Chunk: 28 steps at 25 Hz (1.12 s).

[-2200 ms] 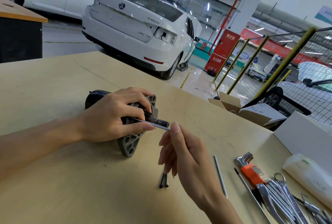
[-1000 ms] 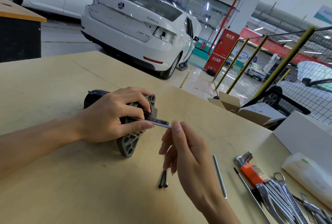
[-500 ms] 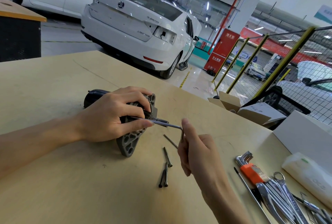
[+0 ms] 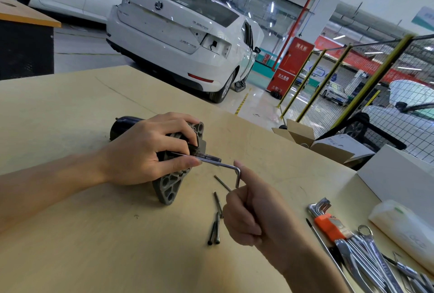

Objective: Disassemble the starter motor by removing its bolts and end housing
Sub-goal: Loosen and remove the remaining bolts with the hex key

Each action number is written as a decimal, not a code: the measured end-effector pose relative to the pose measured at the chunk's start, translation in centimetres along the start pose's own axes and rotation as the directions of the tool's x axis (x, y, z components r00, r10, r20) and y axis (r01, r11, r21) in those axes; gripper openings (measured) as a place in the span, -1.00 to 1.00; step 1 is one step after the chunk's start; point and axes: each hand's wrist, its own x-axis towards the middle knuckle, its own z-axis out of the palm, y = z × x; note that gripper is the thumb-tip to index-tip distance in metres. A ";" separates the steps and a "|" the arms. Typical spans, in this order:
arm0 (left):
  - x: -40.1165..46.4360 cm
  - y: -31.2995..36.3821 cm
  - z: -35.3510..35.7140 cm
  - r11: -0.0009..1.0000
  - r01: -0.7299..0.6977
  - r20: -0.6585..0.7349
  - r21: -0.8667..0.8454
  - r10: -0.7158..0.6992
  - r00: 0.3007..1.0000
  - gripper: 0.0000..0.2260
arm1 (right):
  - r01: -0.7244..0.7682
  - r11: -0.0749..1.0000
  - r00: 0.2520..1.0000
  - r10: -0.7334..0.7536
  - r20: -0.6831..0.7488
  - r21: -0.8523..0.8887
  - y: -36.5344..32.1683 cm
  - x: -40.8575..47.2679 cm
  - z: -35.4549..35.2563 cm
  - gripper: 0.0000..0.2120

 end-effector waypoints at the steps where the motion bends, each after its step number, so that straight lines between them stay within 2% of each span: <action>1: 0.0 0.0 0.0 1.000 0.000 -0.002 -0.001 0.000 1.000 -0.73 | 0.002 0.999 1.000 -0.003 0.026 0.046 0.0 0.1 0.0 -0.32; 6: 0.0 0.0 0.0 1.000 0.013 -0.005 -0.007 -0.013 1.000 -0.74 | 0.029 0.976 0.991 -0.056 0.122 0.216 -0.2 0.3 0.0 -0.36; 10: 0.0 0.0 0.0 1.000 0.009 0.000 0.004 -0.009 1.000 -0.74 | 0.035 0.960 0.984 -0.082 0.160 0.279 -0.1 0.4 0.1 -0.37; 17: 0.0 0.0 0.0 1.000 0.005 0.002 0.009 -0.005 1.000 -0.74 | -0.003 0.946 0.985 -0.054 0.166 0.323 0.3 0.9 -0.1 -0.35; 23: 0.0 0.0 0.0 1.000 0.014 0.004 0.002 -0.014 1.000 -0.72 | -0.077 0.951 0.985 0.026 0.169 0.300 0.4 0.9 -0.1 -0.36; 28: 0.1 0.2 0.0 1.000 0.011 0.004 0.004 -0.011 1.000 -0.72 | -0.071 0.956 0.988 0.028 0.153 0.284 0.3 0.8 0.0 -0.38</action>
